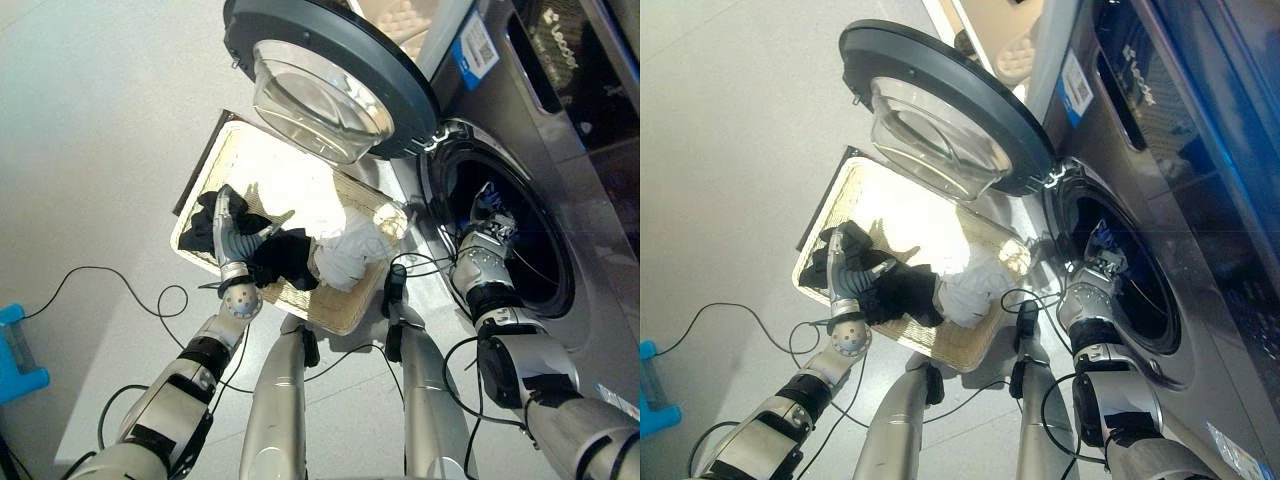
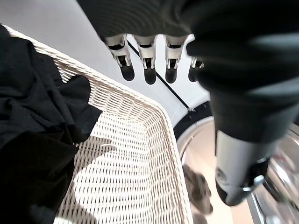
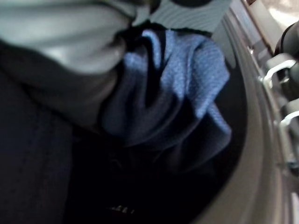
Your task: Put the clothes into the washing machine.
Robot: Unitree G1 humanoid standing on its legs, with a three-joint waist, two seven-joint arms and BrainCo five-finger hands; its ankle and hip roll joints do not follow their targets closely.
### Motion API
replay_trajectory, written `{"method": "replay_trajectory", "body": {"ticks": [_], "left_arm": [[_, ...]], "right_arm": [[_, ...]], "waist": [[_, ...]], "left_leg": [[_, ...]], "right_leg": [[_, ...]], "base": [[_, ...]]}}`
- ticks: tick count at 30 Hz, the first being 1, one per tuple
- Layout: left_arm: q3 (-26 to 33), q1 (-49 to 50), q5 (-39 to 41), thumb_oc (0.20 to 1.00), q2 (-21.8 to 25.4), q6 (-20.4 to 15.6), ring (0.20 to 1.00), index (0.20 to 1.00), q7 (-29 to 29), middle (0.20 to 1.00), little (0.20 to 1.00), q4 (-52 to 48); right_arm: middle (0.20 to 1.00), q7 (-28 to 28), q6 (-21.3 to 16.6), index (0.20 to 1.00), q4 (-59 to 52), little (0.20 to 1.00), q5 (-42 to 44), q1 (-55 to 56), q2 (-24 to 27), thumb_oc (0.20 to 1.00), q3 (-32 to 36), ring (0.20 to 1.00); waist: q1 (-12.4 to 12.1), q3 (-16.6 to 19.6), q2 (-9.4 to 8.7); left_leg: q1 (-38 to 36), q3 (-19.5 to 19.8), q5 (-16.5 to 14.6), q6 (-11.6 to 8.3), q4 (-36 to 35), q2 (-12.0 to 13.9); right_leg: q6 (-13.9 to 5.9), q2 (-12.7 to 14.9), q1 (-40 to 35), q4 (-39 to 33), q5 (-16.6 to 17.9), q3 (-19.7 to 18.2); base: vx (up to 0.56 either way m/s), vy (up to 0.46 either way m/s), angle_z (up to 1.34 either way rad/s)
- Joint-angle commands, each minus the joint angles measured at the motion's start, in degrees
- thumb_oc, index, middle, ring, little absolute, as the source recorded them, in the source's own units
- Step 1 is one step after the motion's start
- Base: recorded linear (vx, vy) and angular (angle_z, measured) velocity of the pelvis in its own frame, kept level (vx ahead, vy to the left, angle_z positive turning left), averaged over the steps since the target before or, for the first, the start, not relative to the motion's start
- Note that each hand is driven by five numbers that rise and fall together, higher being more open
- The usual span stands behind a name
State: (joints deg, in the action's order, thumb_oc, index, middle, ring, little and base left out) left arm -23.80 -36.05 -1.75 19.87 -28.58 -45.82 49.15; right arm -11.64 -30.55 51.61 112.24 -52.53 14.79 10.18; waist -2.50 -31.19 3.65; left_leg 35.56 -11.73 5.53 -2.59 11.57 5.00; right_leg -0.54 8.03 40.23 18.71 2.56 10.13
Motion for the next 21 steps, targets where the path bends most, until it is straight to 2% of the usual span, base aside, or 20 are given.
{"method": "replay_trajectory", "body": {"ticks": [1, 5, 6, 7, 8, 13, 21], "left_arm": [[0.14, -1.21, -1.7, 1.0, 1.26, -2.24, 1.0, 1.0, -0.35, 1.0, 1.0, -1.94], [0.13, -1.4, -1.65, 1.0, 1.37, -2.26, 1.0, 1.0, -0.27, 1.0, 1.0, -2.08], [-0.19, -1.81, -0.99, 1.0, 2.1, -2.37, 1.0, 1.0, 0.19, 1.0, 1.0, -2.51], [-0.19, -1.81, -0.99, 1.0, 2.1, -2.37, 1.0, 1.0, 0.19, 1.0, 1.0, -2.51], [-0.69, -1.37, 0.38, 1.0, 3.15, -2.05, 1.0, 1.0, 1.22, 1.0, 1.0, -2.78], [-1.27, -1.44, 0.53, 1.0, 3.4, -1.84, 1.0, 1.0, 1.96, 1.0, 1.0, -2.81], [-2.22, -1.94, -0.46, 1.0, 3.23, -1.39, 1.0, 1.0, 2.22, 1.0, 1.0, -2.51]], "right_arm": [[0.2, 1.46, -5.54, 0.2, -3.34, 0.2, 0.76, 2.0, 2.84, 0.2, 2.31, 0.2], [0.2, 1.62, -5.99, 0.2, -3.35, 0.2, 0.76, 1.76, 3.09, 0.2, 2.48, 0.2], [0.2, 1.82, -9.36, 0.2, -3.13, 0.2, 0.76, 1.18, 4.6, 0.2, 4.02, 0.2], [0.2, 1.82, -9.36, 0.2, -3.13, 0.2, 0.76, 1.18, 4.6, 0.2, 4.02, 0.2], [1.0, 4.65, -13.89, 1.0, 0.32, 1.0, 0.76, 1.39, 7.96, 1.0, 5.59, 1.0], [1.0, 6.57, -12.96, 1.0, 2.49, 1.0, 0.76, 2.06, 10.2, 1.0, 6.83, 1.0], [1.0, 7.16, -11.78, 1.0, 3.33, 1.0, 0.76, 2.56, 9.87, 1.0, 6.53, 1.0]], "waist": [[0.87, 1.4, 1.5], [0.85, 1.4, 1.54], [0.81, 1.4, 1.67], [0.81, 1.4, 1.67], [0.89, 1.4, 1.71], [1.07, 1.4, 1.71], [1.26, 1.4, 1.69]], "left_leg": [[1.53, 0.35, -6.58, -1.77, 5.05, -4.62], [1.86, 0.35, -6.22, -1.69, 4.98, -4.59], [1.86, 0.49, -6.22, -1.71, 5.04, -4.52], [1.86, 0.49, -6.22, -1.71, 5.04, -4.52], [1.62, 0.44, -6.28, -1.72, 5.1, -4.33], [1.69, 0.12, -6.18, -1.67, 4.8, -4.13], [1.45, 0.0, -5.97, -1.64, 4.29, -4.03]], "right_leg": [[-6.61, 2.43, -0.14, 5.59, -3.41, 5.59], [-6.48, 2.46, 0.15, 5.49, -3.03, 5.69], [-6.59, 2.73, 0.23, 5.66, -2.84, 5.79], [-6.59, 2.73, 0.23, 5.66, -2.84, 5.79], [-6.64, 2.89, 0.05, 5.88, -2.77, 5.91], [-6.62, 2.92, 0.26, 5.68, -2.59, 5.89], [-6.75, 2.87, 0.3, 5.45, -2.37, 5.68]], "base": [[-0.02, 0.0, 0.09], [-0.01, -0.001, 0.06], [0.0, -0.004, 0.06], [0.0, 0.008, 0.07], [-0.01, 0.015, 0.06], [-0.01, 0.006, 0.05], [0.0, 0.001, 0.01]]}}
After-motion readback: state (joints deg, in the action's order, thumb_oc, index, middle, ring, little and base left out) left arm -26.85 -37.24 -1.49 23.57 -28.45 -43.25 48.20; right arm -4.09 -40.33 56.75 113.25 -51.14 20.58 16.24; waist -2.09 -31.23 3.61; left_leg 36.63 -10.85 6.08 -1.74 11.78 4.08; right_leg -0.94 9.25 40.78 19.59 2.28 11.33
